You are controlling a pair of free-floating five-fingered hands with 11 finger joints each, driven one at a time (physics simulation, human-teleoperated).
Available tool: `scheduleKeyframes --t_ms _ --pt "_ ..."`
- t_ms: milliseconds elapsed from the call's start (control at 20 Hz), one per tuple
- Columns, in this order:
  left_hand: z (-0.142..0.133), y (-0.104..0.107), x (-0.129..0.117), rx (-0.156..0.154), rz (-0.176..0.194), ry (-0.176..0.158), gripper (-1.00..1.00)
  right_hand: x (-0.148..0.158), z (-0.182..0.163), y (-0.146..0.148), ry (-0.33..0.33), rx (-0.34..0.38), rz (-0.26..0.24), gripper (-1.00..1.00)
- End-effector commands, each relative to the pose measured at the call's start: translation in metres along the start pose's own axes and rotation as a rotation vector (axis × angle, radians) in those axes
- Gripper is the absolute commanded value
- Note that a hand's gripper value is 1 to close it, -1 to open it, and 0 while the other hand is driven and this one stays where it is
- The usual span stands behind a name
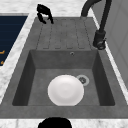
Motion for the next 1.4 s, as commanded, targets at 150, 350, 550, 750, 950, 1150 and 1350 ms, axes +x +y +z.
scheduleKeyframes --t_ms 150,350,550,750,950,1150,1350 --pt "0.0 0.0 0.0 0.0 0.0 0.0 0.0 -0.006 -0.019 0.018 -0.002 0.006 0.031 1.0" --pt "0.0 0.0 0.0 0.0 0.0 0.0 0.0 -0.007 -0.012 0.022 -0.058 0.014 0.061 1.0" --pt "0.0 0.0 0.0 0.0 0.0 0.0 0.0 -0.001 0.002 0.026 -0.065 -0.003 0.01 -1.0" --pt "0.0 0.0 0.0 0.0 0.0 0.0 0.0 -0.009 0.011 0.008 -0.07 0.015 -0.004 -1.0" --pt "0.0 0.0 0.0 0.0 0.0 0.0 0.0 -0.01 0.017 0.008 -0.078 0.062 -0.004 -1.0" --pt "0.0 0.0 0.0 0.0 0.0 0.0 0.0 -0.013 0.017 0.002 -0.064 0.063 -0.013 -1.0" --pt "0.0 0.0 0.0 0.0 0.0 0.0 0.0 -0.015 0.019 -0.01 -0.069 0.063 -0.015 -1.0"
